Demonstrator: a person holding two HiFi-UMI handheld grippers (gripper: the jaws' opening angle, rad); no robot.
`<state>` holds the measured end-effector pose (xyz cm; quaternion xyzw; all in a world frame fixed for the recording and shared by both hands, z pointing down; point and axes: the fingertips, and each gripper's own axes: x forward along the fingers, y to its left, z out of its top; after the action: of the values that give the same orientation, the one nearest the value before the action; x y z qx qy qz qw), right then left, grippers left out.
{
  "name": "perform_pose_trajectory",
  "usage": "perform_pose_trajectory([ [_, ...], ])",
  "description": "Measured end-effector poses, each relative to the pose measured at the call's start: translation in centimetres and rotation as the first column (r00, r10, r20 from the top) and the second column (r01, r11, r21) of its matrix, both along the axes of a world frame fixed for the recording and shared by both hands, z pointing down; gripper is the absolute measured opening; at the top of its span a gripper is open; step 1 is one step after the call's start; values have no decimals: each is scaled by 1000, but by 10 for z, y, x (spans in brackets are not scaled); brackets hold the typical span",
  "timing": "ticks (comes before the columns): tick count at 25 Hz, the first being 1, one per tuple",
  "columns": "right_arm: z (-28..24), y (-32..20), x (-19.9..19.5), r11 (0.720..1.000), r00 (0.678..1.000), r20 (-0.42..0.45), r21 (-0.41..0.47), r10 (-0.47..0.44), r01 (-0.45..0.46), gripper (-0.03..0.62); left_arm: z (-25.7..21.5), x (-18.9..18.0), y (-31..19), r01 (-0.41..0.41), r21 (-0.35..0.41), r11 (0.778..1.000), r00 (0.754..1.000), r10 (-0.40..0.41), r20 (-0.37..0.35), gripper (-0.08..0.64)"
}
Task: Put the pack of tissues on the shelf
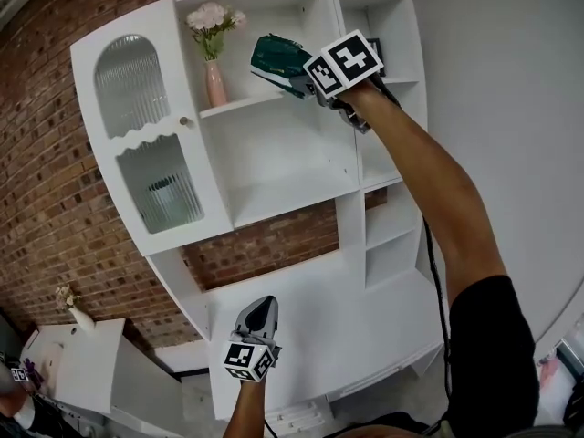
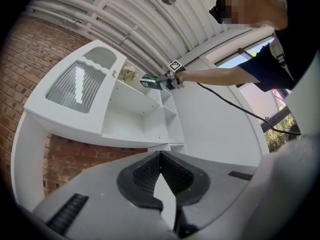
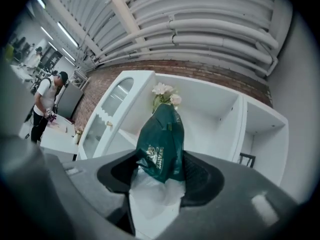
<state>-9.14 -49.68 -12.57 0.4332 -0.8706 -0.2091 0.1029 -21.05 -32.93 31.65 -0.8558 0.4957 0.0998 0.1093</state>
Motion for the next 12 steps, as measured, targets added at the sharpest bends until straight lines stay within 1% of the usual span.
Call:
perform_pose_trajectory([
  [7,-35,-53,-10,1000,998,-67,-15,-19,18,241,-15,7,-42,40,34,999,999,-40,-6,-3],
  [12,-30,-96,-21,997,992,-125,-76,-34,24,242,-17,9,-62,64,46,997,998,-63,-20,-3],
])
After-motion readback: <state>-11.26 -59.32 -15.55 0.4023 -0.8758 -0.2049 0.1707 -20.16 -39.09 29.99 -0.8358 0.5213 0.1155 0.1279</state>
